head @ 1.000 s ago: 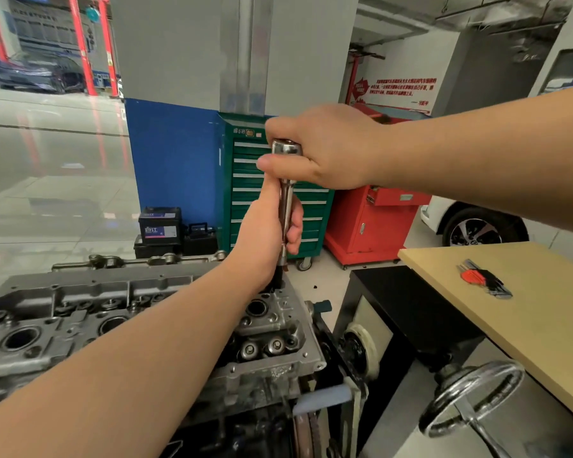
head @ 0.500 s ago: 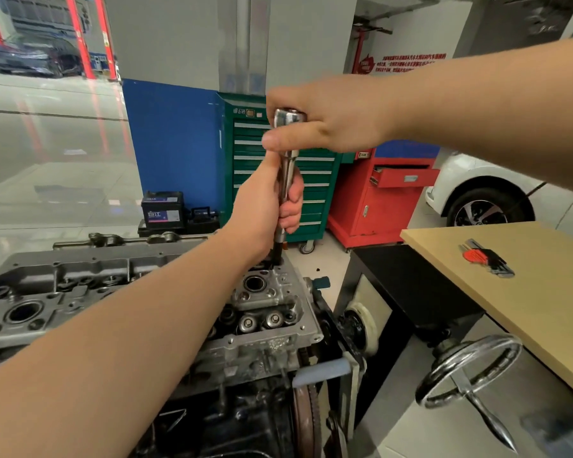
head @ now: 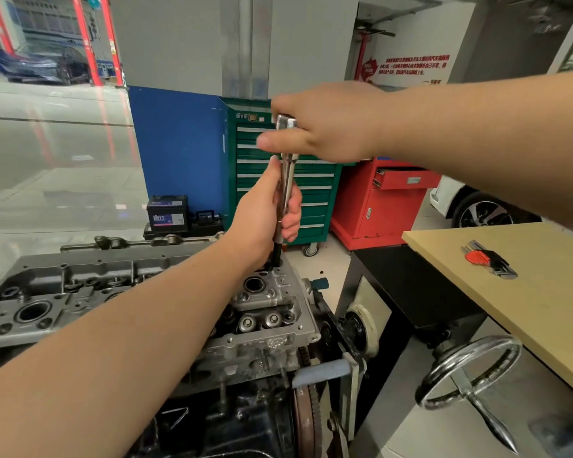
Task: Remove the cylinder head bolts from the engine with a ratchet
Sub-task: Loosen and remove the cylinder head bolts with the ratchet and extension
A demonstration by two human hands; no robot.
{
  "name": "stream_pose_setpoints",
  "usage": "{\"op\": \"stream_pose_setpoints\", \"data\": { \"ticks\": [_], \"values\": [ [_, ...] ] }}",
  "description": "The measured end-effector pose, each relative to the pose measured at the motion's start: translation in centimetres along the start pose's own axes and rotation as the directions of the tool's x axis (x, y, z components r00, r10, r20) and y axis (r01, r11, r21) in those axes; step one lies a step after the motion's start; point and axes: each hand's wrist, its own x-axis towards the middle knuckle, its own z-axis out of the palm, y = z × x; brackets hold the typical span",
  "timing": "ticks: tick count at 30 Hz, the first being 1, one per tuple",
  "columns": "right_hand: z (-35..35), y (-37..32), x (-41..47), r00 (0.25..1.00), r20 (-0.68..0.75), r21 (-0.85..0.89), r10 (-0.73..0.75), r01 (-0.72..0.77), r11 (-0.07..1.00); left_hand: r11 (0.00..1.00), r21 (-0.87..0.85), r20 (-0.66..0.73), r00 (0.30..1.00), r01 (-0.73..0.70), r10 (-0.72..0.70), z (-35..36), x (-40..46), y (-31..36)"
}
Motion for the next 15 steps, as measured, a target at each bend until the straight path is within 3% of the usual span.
{"op": "stream_pose_setpoints", "data": {
  "ticks": [2,4,6,7,10,12,13,15],
  "values": [
    [0.5,-1.6,0.8,0.988,-0.078,-0.281,0.136,-0.153,0.948,0.998,0.054,-0.074,0.997,-0.032,0.036,0.0,-0.1,-0.3],
    [0.4,-3.1,1.5,0.968,-0.151,-0.283,0.200,-0.236,0.930,0.994,0.093,-0.155,0.986,-0.049,0.063,0.1,-0.1,-0.4],
    [0.6,-2.8,2.1,0.953,-0.285,-0.199,0.099,-0.160,0.967,1.000,0.005,-0.152,0.988,-0.027,0.028,0.1,-0.2,-0.2],
    [0.5,-2.2,2.0,0.961,-0.271,-0.134,0.044,-0.083,0.988,0.999,-0.041,-0.113,0.994,-0.009,0.004,0.2,-0.1,-0.1],
    [0.1,0.1,0.2,0.996,-0.040,0.301,-0.077,0.085,0.950,0.999,-0.041,-0.041,0.999,0.032,-0.034,0.5,0.2,0.1],
    [0.5,0.8,-0.2,0.998,-0.028,0.380,-0.062,0.068,0.923,0.999,-0.020,-0.026,0.998,0.050,-0.050,0.6,0.4,0.1],
    [0.8,0.6,0.1,0.999,-0.052,0.304,-0.017,0.031,0.952,0.999,-0.009,-0.047,0.998,0.043,-0.043,0.7,0.3,0.0],
    [1.2,-0.7,1.4,0.988,-0.100,-0.034,0.118,-0.122,0.992,0.999,0.032,-0.140,0.990,0.011,-0.006,0.6,0.3,-0.2]
  ]
}}
